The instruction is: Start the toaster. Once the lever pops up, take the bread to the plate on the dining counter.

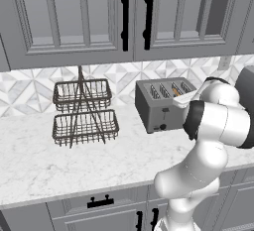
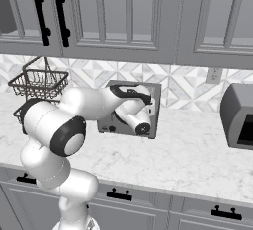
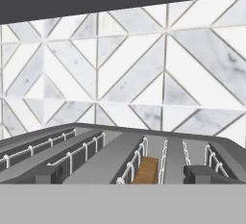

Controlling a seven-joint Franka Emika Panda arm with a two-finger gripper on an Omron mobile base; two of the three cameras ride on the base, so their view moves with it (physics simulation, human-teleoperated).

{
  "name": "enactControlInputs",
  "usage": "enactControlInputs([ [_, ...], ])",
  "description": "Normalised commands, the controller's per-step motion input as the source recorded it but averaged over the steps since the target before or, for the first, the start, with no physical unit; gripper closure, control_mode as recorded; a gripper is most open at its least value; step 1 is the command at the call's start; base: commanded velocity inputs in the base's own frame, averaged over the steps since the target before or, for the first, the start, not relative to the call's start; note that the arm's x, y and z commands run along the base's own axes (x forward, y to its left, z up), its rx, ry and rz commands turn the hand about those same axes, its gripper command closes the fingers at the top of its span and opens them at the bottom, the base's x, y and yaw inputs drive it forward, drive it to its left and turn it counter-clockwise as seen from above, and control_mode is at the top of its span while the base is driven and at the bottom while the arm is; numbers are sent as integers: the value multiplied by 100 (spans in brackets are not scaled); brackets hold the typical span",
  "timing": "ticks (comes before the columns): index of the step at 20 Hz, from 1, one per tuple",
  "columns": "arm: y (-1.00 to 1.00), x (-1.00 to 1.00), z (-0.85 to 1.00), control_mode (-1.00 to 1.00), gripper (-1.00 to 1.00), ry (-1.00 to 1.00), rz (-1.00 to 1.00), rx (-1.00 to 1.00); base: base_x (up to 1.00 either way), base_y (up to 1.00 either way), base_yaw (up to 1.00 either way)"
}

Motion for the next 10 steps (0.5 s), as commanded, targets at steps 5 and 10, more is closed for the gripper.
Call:
enactControlInputs([
  [5,0,0,0,-100,-100,0,0,0,0,0,0],
  [10,0,0,0,-100,-100,0,0,0,0,0,0],
])
